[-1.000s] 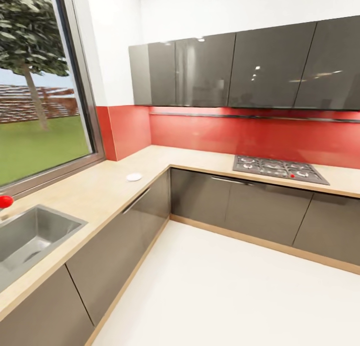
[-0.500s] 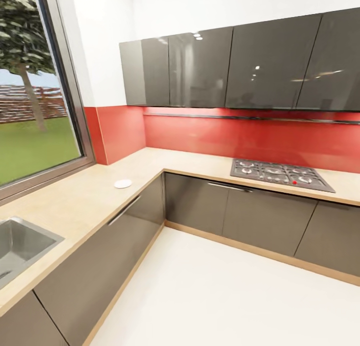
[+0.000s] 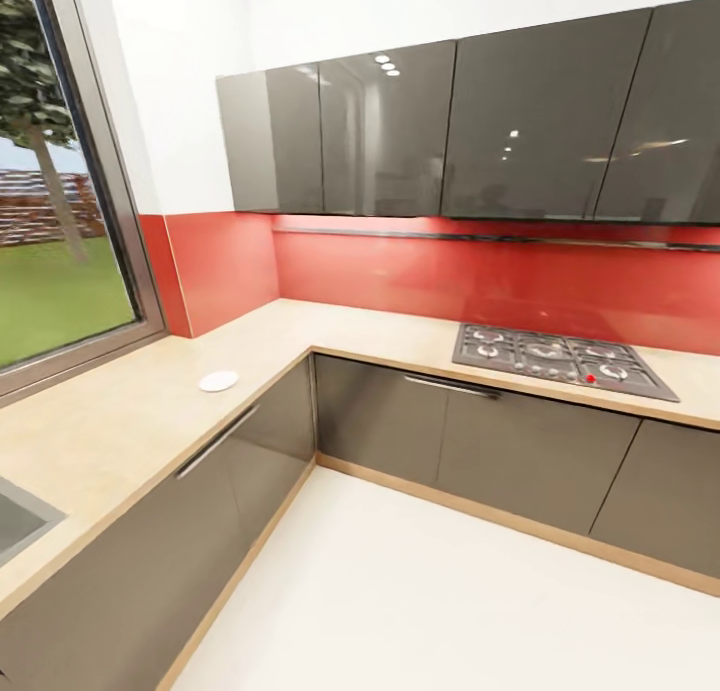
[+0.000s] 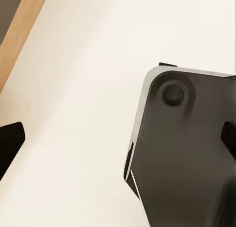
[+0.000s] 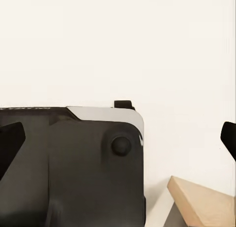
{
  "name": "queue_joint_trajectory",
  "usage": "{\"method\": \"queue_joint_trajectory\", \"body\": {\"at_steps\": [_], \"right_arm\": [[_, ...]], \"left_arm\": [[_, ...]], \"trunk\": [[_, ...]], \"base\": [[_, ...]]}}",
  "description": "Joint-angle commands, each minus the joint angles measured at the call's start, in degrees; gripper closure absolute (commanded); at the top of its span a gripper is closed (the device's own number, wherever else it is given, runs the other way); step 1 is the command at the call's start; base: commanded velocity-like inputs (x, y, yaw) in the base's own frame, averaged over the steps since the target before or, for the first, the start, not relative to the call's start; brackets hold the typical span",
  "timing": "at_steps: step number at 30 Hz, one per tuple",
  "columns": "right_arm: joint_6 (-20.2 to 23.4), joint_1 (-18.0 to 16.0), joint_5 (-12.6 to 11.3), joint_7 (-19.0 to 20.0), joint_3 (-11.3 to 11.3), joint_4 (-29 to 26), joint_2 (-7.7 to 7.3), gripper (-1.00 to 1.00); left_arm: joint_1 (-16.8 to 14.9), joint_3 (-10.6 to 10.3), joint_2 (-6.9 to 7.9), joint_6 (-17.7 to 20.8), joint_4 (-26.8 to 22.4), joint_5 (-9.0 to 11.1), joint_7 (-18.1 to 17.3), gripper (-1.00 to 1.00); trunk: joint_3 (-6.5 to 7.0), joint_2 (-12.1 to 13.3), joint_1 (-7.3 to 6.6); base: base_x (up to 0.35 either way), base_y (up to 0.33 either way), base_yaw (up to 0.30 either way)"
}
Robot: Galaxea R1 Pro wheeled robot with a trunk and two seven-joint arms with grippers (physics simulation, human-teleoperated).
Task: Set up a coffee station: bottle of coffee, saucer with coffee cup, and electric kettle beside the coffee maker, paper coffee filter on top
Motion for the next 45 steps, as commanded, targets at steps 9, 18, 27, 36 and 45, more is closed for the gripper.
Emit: {"method": "queue_joint_trajectory", "body": {"at_steps": [9,18,27,36,45], "right_arm": [[-0.18,-0.04,0.6,-0.17,-0.47,0.06,0.03,-1.0],[-0.18,-0.04,0.6,-0.22,-0.47,0.06,0.03,-1.0],[-0.18,-0.04,0.6,-0.22,-0.47,0.06,0.03,-1.0],[-0.18,-0.04,0.6,-0.19,-0.47,0.06,0.03,-1.0],[-0.18,-0.04,0.6,-0.23,-0.47,0.06,0.03,-1.0]], "left_arm": [[0.04,0.18,0.01,-0.1,-0.1,0.33,-0.11,-1.0],[0.04,0.26,0.01,-0.1,-0.1,0.38,-0.1,-1.0],[0.05,0.27,0.0,-0.08,-0.1,0.38,-0.08,-1.0],[0.05,0.27,-0.01,-0.1,-0.1,0.32,-0.1,-1.0],[0.05,0.21,-0.09,-0.14,-0.1,0.26,-0.08,-1.0]], "trunk": [[-0.09,-0.09,0.06],[-0.09,-0.09,0.06],[-0.09,-0.09,0.06],[-0.09,-0.09,0.06],[-0.09,-0.09,0.06]], "base": [[0.296,-0.199,0.0],[0.296,-0.199,0.106],[0.294,-0.2,0.269],[0.285,-0.207,0.277],[0.281,-0.207,0.277]]}}
